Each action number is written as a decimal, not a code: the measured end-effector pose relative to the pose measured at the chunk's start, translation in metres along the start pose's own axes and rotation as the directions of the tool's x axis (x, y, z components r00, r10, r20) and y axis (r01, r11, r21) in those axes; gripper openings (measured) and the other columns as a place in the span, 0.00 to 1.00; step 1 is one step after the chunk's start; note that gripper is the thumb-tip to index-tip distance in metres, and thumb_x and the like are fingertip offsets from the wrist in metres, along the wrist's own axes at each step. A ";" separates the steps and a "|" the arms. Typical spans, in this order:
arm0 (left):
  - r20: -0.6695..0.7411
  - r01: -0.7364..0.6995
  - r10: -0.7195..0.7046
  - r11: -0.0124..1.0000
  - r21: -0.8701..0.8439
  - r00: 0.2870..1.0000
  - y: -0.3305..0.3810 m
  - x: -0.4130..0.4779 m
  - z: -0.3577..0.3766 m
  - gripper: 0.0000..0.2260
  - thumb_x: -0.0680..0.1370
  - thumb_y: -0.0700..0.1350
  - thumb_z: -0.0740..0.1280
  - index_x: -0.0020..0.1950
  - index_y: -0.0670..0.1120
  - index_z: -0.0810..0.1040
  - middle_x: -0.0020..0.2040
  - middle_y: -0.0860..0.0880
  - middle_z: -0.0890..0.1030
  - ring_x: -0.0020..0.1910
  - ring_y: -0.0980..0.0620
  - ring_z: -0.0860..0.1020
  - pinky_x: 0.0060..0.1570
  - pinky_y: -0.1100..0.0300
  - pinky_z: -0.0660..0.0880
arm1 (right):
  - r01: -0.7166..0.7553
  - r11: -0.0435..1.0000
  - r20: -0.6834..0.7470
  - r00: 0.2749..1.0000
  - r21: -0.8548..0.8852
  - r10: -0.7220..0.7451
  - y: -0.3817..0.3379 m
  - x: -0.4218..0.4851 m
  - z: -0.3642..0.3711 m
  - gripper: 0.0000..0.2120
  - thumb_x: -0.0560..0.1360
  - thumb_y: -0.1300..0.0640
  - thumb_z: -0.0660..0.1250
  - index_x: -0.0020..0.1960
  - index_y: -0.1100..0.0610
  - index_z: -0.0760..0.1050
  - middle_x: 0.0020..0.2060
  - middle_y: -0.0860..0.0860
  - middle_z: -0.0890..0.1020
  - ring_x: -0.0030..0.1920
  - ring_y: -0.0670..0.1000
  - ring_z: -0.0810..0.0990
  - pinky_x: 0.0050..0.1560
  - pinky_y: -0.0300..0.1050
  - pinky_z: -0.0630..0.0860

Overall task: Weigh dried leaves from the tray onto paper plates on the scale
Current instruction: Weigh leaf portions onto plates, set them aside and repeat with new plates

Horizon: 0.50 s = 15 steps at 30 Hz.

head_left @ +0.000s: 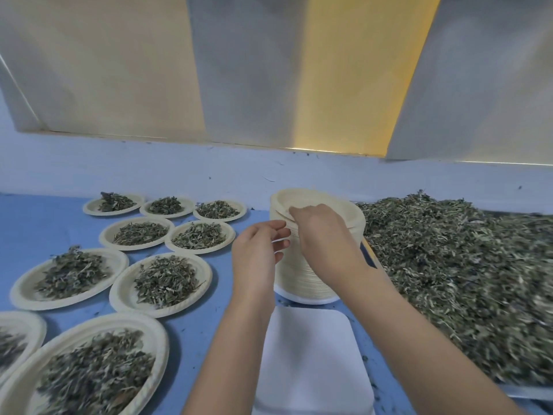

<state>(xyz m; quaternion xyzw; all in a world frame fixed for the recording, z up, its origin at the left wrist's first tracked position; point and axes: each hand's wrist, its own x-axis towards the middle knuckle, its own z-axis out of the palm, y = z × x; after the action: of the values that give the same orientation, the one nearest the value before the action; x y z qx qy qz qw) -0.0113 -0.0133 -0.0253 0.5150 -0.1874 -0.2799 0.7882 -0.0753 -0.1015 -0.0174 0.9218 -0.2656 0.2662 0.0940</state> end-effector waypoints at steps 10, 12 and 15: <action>-0.046 -0.120 0.119 0.993 -0.008 0.992 0.007 0.003 -0.008 0.11 0.79 0.50 0.63 0.40 0.45 0.74 0.31 0.52 0.79 0.31 0.56 0.79 0.36 0.61 0.77 | 0.323 0.940 -0.414 0.874 0.108 -0.253 -0.024 -0.036 0.000 0.16 0.67 0.72 0.66 0.54 0.67 0.80 0.46 0.57 0.84 0.43 0.58 0.81 0.50 0.50 0.78; -0.077 -0.172 0.176 0.984 0.056 0.981 0.009 0.003 -0.014 0.13 0.79 0.46 0.63 0.35 0.46 0.71 0.26 0.55 0.74 0.26 0.57 0.73 0.29 0.65 0.74 | 0.326 0.938 -0.418 0.873 0.118 -0.251 -0.026 -0.043 -0.006 0.13 0.70 0.66 0.67 0.53 0.61 0.82 0.47 0.51 0.84 0.47 0.55 0.81 0.61 0.52 0.73; -0.027 -0.173 0.177 0.977 0.123 0.984 0.015 0.002 -0.021 0.10 0.78 0.42 0.63 0.37 0.42 0.75 0.27 0.53 0.76 0.26 0.56 0.74 0.26 0.67 0.73 | 0.156 0.939 -0.447 0.894 0.306 -0.002 -0.027 -0.049 -0.020 0.14 0.73 0.53 0.65 0.55 0.56 0.82 0.57 0.48 0.82 0.59 0.52 0.76 0.70 0.54 0.61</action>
<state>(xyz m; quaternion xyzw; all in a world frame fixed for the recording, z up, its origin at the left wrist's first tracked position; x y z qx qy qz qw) 0.0064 0.0050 -0.0203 0.5481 -0.2335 -0.1880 0.7808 -0.1051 -0.0508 -0.0280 0.8502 -0.1501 0.5046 0.0048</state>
